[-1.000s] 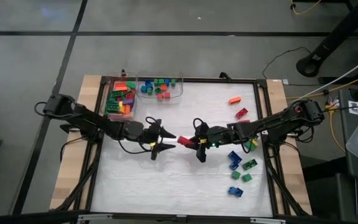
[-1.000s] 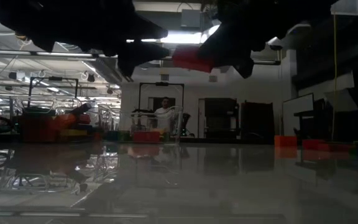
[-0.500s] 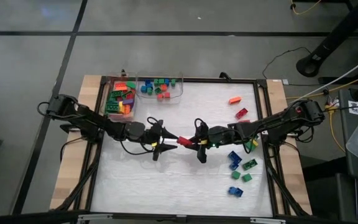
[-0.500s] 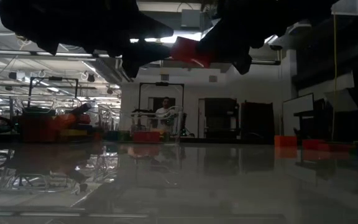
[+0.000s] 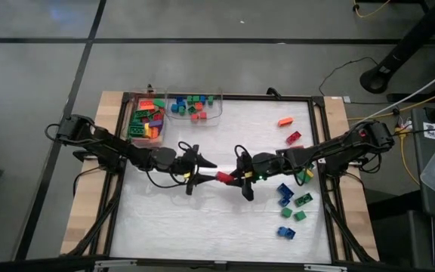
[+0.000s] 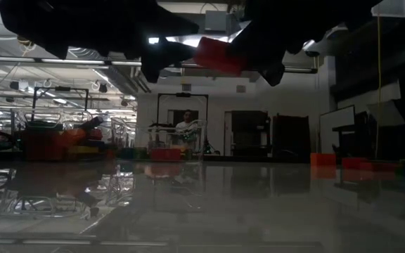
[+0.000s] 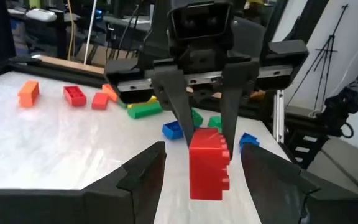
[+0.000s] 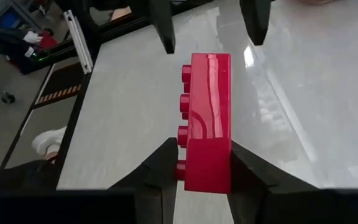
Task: Sort blocks by size
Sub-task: Put the large red game piece into the left transparent bin
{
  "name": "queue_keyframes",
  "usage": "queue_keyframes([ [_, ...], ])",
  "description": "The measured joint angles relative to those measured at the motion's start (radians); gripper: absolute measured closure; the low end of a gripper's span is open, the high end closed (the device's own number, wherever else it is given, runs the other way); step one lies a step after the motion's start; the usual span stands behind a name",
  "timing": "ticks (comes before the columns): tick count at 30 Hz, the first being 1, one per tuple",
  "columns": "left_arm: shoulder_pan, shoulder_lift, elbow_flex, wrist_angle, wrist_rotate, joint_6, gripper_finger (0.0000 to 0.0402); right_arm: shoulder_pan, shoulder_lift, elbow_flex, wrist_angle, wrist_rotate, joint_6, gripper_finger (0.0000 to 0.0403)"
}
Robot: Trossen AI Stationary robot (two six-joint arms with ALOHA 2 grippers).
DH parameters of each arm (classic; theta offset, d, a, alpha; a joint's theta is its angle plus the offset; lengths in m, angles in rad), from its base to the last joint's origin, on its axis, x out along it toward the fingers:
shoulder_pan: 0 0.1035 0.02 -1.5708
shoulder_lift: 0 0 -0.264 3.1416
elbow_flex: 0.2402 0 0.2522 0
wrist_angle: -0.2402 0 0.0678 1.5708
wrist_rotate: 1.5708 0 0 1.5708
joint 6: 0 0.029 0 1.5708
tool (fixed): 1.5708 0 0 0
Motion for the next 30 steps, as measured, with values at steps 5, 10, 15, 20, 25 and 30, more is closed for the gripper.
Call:
queue_keyframes([
  [5,0.000,0.000,0.000,-0.001,0.000,-0.028,0.0202,0.000,0.000,0.000,0.028,0.001,-0.017,0.0294],
  [10,0.000,0.000,-0.001,0.001,0.000,-0.051,0.0202,0.000,0.001,0.000,0.060,0.006,-0.041,0.0293],
  [15,0.000,0.000,-0.002,-0.002,-0.001,-0.087,0.0201,0.000,0.001,-0.002,0.057,0.057,-0.047,0.0293],
  [20,0.000,0.000,-0.002,-0.002,-0.003,-0.096,0.0202,0.001,0.001,-0.002,0.062,0.081,-0.065,0.0293],
  [25,0.000,-0.001,-0.002,-0.001,-0.003,-0.094,0.0202,0.001,0.001,-0.002,0.056,0.089,-0.064,0.0293],
  [30,-0.002,0.001,-0.002,-0.007,-0.001,-0.044,0.0201,-0.003,0.001,0.001,0.018,0.108,-0.062,0.0293],
])
